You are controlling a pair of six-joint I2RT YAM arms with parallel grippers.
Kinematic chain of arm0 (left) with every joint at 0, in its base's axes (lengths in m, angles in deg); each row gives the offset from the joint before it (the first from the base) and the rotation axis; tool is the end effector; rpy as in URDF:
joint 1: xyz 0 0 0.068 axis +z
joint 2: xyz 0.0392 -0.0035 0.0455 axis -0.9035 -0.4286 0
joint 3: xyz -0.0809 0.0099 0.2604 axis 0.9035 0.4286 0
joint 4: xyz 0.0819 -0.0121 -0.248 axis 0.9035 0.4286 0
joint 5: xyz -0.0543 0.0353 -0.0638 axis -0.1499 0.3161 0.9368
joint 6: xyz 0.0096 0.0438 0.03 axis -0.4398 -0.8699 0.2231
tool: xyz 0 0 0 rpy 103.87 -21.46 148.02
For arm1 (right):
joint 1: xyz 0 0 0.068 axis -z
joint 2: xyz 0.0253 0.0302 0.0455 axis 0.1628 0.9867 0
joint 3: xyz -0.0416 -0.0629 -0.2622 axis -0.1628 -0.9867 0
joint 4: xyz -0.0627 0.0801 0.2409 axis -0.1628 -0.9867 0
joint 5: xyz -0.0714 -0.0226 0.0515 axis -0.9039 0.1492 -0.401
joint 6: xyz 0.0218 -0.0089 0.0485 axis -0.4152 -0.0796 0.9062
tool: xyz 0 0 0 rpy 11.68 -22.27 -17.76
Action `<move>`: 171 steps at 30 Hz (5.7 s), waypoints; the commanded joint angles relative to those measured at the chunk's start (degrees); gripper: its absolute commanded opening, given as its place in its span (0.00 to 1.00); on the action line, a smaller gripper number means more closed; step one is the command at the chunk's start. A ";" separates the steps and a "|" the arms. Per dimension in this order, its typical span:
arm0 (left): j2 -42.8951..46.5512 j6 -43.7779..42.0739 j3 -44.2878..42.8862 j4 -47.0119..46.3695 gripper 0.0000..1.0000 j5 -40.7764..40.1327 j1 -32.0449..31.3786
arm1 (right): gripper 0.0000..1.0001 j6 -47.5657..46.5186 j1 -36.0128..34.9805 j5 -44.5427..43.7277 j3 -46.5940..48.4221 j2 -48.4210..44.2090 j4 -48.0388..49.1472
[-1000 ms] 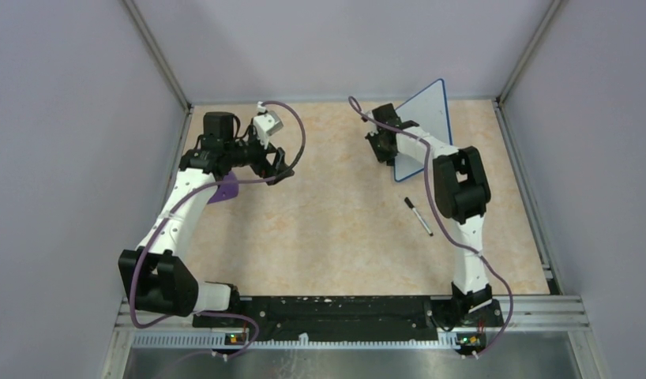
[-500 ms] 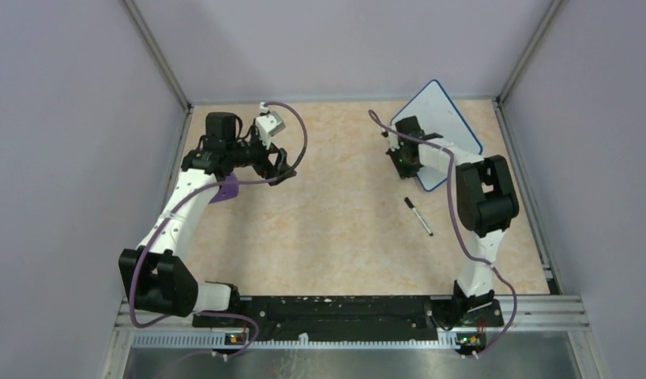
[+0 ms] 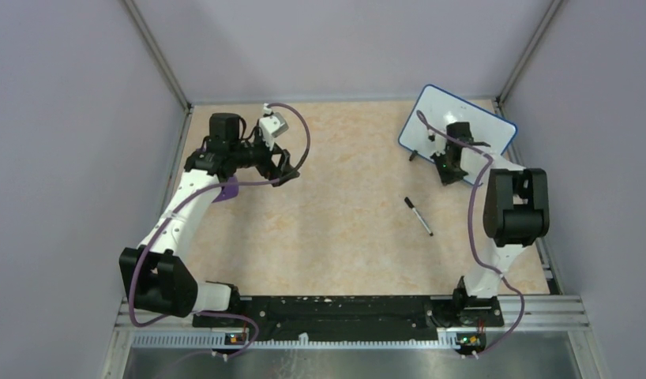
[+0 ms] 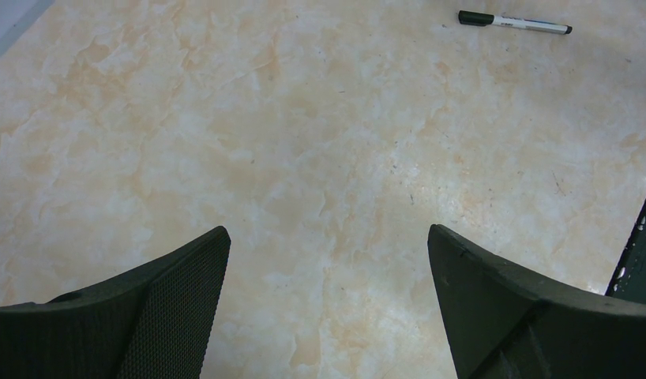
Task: Write a sentence on the whiteboard
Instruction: Adjust the whiteboard at the corner of the board, then move the whiteboard to the center of the board, then pick up the whiteboard marker from the center of the board.
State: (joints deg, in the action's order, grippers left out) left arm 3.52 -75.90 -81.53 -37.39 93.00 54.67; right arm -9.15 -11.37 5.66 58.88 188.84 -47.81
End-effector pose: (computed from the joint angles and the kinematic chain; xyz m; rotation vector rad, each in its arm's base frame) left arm 0.2828 -0.0742 0.3347 0.9842 1.8541 -0.6726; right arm 0.3712 0.0112 0.1720 -0.4303 2.6619 -0.1448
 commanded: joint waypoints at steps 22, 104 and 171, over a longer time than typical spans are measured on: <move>3.89 1.68 3.65 -5.24 0.99 2.46 -0.42 | 0.49 2.80 14.04 10.61 -2.97 -9.79 9.78; 5.07 16.78 -2.32 -5.86 0.99 2.81 -0.42 | 0.00 16.35 -18.93 16.62 -14.92 -15.62 12.78; 3.20 20.18 -0.68 -9.72 0.99 4.43 -0.50 | 0.47 -6.40 -12.31 14.75 -23.94 -34.37 -7.29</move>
State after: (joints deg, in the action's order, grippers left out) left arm 7.59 -57.13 -81.70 -44.19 96.09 54.38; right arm -15.58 -24.77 26.56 32.26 149.86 -55.32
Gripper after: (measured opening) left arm 0.987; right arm 0.497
